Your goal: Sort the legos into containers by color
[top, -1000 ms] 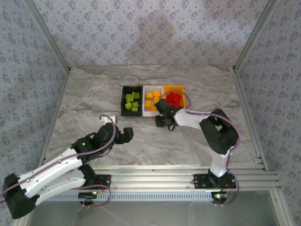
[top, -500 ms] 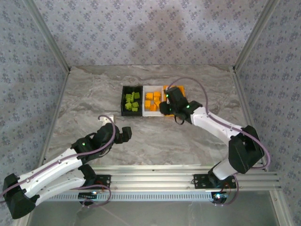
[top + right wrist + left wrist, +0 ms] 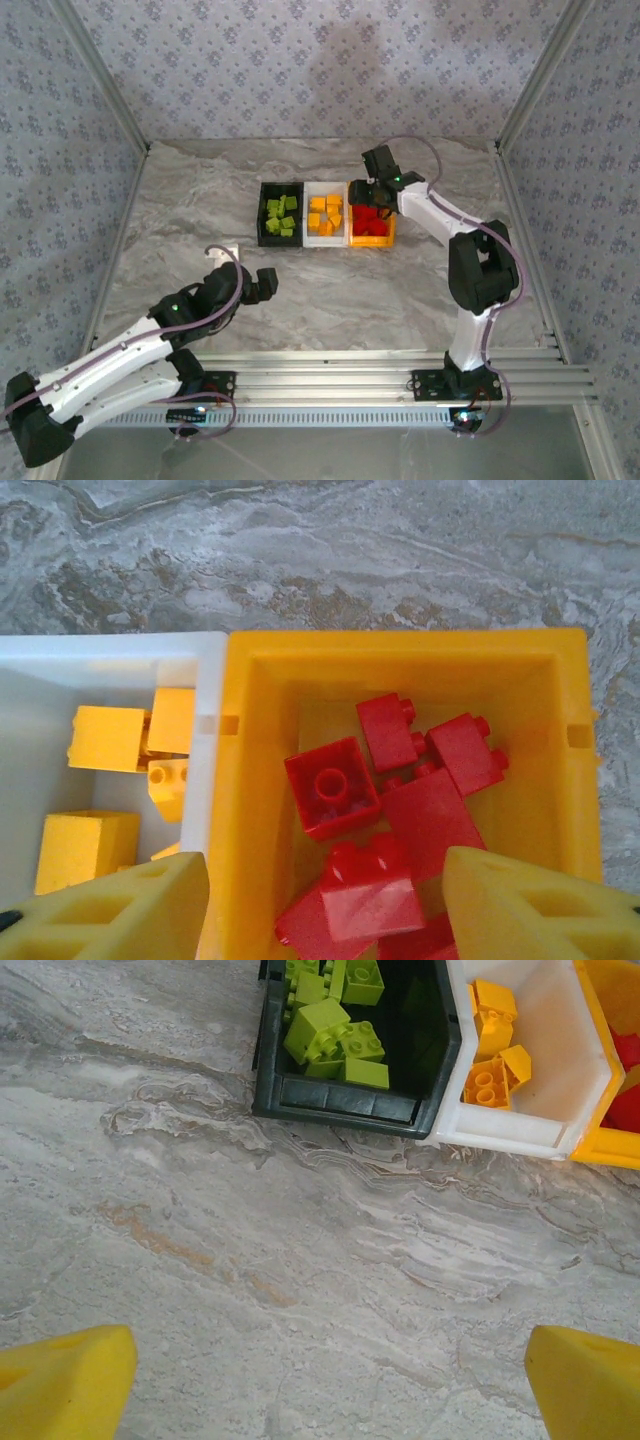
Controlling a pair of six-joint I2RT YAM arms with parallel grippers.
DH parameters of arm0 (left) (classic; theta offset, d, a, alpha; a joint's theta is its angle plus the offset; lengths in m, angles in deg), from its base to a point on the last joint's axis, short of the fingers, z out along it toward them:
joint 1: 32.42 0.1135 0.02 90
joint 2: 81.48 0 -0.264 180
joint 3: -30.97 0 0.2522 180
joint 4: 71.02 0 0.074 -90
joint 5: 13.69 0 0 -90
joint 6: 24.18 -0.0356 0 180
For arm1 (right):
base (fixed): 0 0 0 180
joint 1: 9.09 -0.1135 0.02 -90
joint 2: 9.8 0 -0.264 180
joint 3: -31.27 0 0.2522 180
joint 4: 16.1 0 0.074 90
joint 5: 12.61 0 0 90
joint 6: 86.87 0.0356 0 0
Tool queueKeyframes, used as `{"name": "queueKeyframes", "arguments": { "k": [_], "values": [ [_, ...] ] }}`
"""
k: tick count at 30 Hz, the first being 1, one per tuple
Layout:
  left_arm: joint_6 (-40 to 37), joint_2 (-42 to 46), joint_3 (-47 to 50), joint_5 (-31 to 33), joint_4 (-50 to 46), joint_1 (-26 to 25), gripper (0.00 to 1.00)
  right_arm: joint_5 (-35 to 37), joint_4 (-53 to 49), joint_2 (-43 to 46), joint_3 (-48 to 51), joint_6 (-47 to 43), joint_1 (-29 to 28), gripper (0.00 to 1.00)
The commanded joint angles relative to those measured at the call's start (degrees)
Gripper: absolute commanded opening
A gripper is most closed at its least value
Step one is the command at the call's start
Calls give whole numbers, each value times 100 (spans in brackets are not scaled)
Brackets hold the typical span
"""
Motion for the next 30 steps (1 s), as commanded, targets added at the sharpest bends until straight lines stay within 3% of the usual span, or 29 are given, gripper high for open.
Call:
{"name": "queueKeyframes", "arguments": {
  "k": [1,8,12,13,15,19,23,30],
  "values": [
    [-68,117,-48,232,-155,-4,99,53,-61,493,-218,-29,-5,67],
    [-657,-98,-364,973,283,-3,100,121,779,2243,1306,167,-97,74],
    [-1091,-639,-679,1560,589,81,100,664,1426,3309,2621,343,-245,83],
    [-1202,-823,-796,1681,638,160,99,940,1636,3613,3011,424,-285,100],
    [-1412,-1187,-967,2030,823,419,100,1170,1745,3934,3393,533,-301,100],
    [-2086,-1733,-880,2064,2027,1468,100,1567,1478,4300,3755,728,-269,100],
    [-2755,-2276,-669,1690,3365,2507,100,1706,1500,4685,4118,877,-158,100],
    [-3370,-3202,-604,995,3776,4126,100,1334,1605,4994,4401,503,227,100]
  ]
}}
